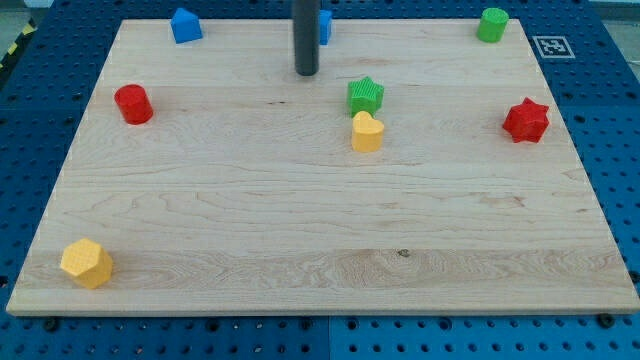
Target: Push the yellow heart to the bottom right of the board
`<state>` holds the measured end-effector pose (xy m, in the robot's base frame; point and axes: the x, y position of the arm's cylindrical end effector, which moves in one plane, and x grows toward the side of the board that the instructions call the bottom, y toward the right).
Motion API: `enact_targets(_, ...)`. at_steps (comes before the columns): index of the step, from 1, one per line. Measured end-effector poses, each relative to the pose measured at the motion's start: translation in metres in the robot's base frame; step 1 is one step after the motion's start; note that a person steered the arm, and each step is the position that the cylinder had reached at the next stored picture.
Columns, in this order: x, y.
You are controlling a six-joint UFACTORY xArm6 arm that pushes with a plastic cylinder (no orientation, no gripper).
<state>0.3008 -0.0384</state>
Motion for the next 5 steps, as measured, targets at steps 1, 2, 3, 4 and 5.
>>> enact_targets(1, 0.026, -0.010)
enact_targets(2, 0.065, 0.014)
enact_targets(3, 0.078, 0.081)
enact_targets(4, 0.102, 0.113)
enact_targets(5, 0.107, 0.113)
